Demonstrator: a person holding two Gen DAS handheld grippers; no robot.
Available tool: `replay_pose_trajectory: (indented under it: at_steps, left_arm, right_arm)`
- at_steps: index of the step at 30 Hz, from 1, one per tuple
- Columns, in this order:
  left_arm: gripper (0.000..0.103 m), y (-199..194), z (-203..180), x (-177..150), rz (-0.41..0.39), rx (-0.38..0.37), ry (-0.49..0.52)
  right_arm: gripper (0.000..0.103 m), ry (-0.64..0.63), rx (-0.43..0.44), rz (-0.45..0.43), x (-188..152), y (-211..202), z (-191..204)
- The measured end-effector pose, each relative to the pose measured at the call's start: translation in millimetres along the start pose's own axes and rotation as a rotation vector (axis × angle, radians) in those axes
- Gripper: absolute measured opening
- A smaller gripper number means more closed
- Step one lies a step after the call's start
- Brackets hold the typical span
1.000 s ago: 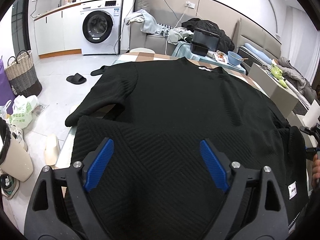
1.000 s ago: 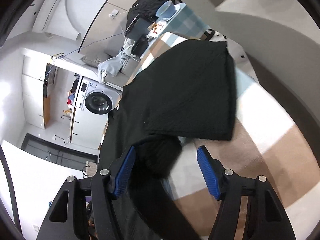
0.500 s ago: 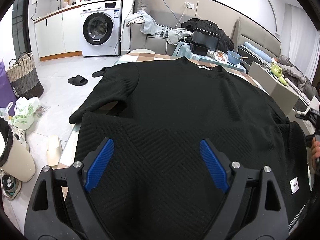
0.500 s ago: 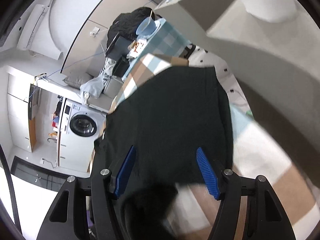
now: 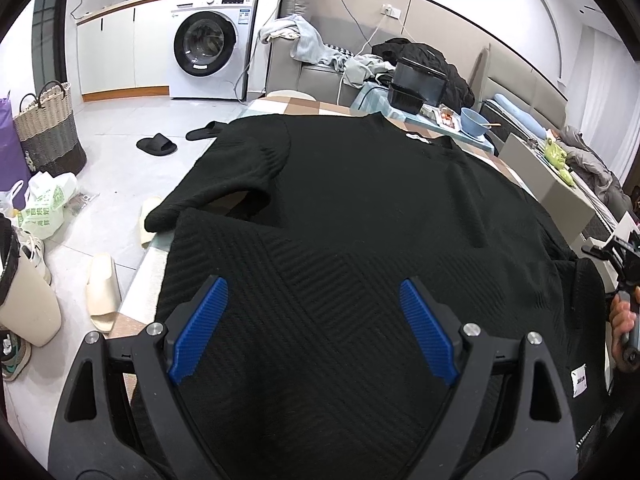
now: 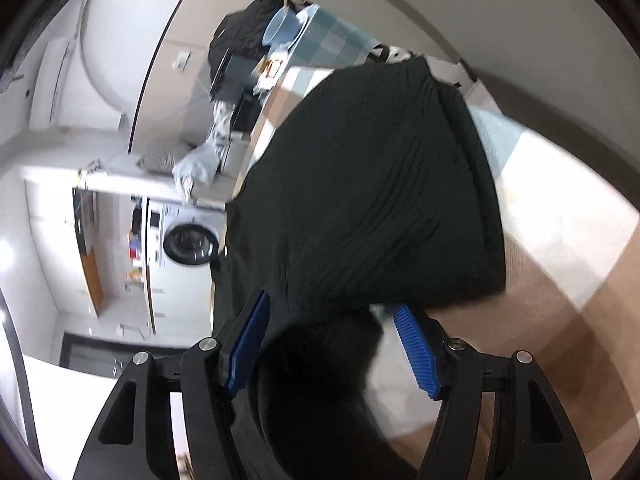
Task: Fold small clothes
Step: 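Grasp the sweater's side edge with the right gripper and lift it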
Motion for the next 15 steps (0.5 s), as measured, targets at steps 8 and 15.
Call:
replay_pose_trajectory:
  at_steps: [8, 15]
  left_arm:
    - [0.087, -2, -5, 0, -0.002, 0.001, 0.03]
    - [0.087, -2, -6, 0, -0.002, 0.001, 0.031]
  right_arm:
    - [0.048, -0.117, -0.103, -0.186, 45, -10, 33]
    - [0.028, -0.109, -0.244, -0.186, 64, -2, 15]
Point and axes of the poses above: each gripper's, at about its wrist camera, not at the fingertips, and y roughly the way its jaws point, z to its left, x to its top, the point moved 6 cm from there along y, roughly the way its jaws point
